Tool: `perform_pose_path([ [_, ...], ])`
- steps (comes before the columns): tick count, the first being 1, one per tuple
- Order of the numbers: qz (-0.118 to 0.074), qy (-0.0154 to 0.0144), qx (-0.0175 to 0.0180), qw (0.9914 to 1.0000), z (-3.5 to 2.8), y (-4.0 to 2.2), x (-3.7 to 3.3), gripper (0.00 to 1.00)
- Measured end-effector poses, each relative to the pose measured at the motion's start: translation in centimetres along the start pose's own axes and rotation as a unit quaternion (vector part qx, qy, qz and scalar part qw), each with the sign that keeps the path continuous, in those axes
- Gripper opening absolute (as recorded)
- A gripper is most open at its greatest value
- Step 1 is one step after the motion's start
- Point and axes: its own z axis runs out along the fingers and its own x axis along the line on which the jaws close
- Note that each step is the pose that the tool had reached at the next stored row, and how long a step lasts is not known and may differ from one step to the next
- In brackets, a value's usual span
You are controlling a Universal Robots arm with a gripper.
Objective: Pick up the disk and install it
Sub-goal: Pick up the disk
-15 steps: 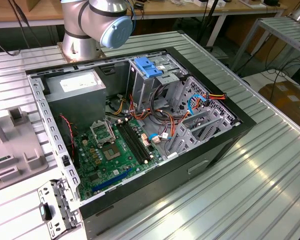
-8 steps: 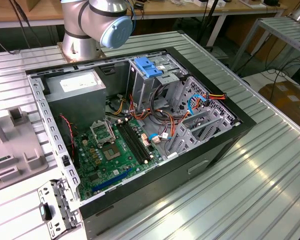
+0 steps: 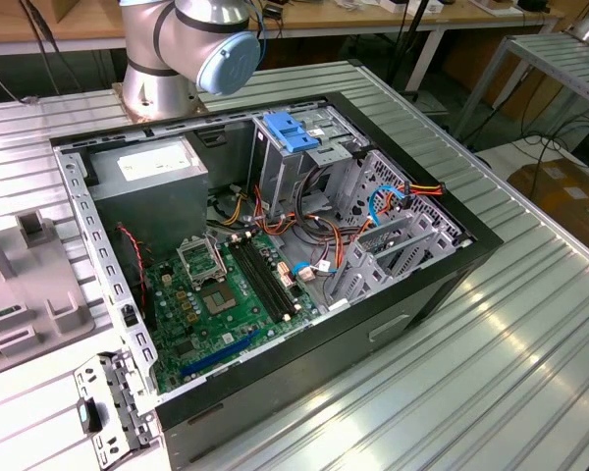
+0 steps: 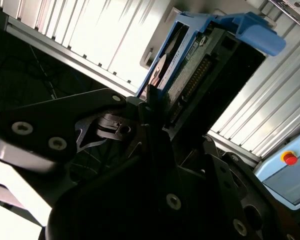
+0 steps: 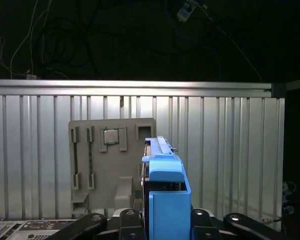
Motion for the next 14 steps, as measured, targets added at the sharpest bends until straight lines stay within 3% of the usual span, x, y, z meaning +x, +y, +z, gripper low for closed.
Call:
perform_pose_path([
  [14,0.000,0.0000,0.0000,1.00000,-1.53,-0.02,-0.06,0.36],
])
